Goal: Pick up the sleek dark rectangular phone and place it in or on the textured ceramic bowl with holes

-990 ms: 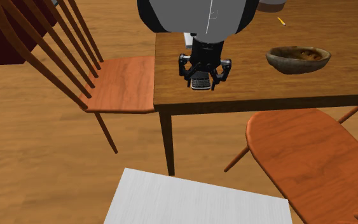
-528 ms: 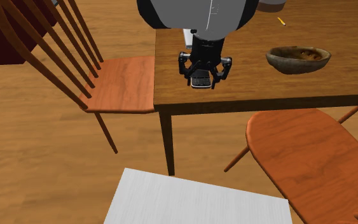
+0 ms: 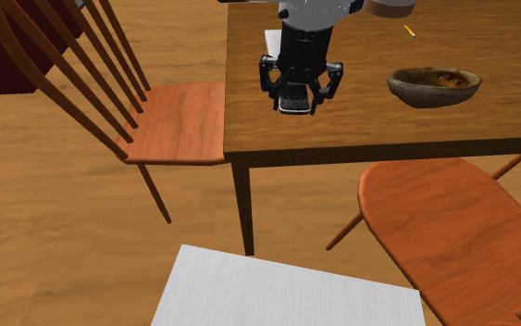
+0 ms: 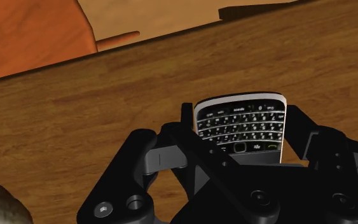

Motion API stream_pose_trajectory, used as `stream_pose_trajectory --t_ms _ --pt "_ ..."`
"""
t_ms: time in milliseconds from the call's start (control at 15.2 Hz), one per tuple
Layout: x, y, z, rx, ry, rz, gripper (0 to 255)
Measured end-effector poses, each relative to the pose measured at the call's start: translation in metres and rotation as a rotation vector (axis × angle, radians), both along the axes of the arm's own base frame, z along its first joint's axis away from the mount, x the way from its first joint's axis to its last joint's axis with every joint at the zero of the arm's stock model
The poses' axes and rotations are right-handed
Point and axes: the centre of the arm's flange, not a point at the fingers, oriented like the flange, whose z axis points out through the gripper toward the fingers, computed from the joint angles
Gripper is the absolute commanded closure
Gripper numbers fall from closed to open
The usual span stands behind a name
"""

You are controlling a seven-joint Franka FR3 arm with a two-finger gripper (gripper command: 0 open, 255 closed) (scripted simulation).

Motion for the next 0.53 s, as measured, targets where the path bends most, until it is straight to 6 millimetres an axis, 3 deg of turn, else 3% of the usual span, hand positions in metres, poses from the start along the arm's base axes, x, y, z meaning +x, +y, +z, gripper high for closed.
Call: stream_pose_trajectory --t_ms 528 --pt "-0.001 -0.001 0.043 0.000 0.000 0.000 255"
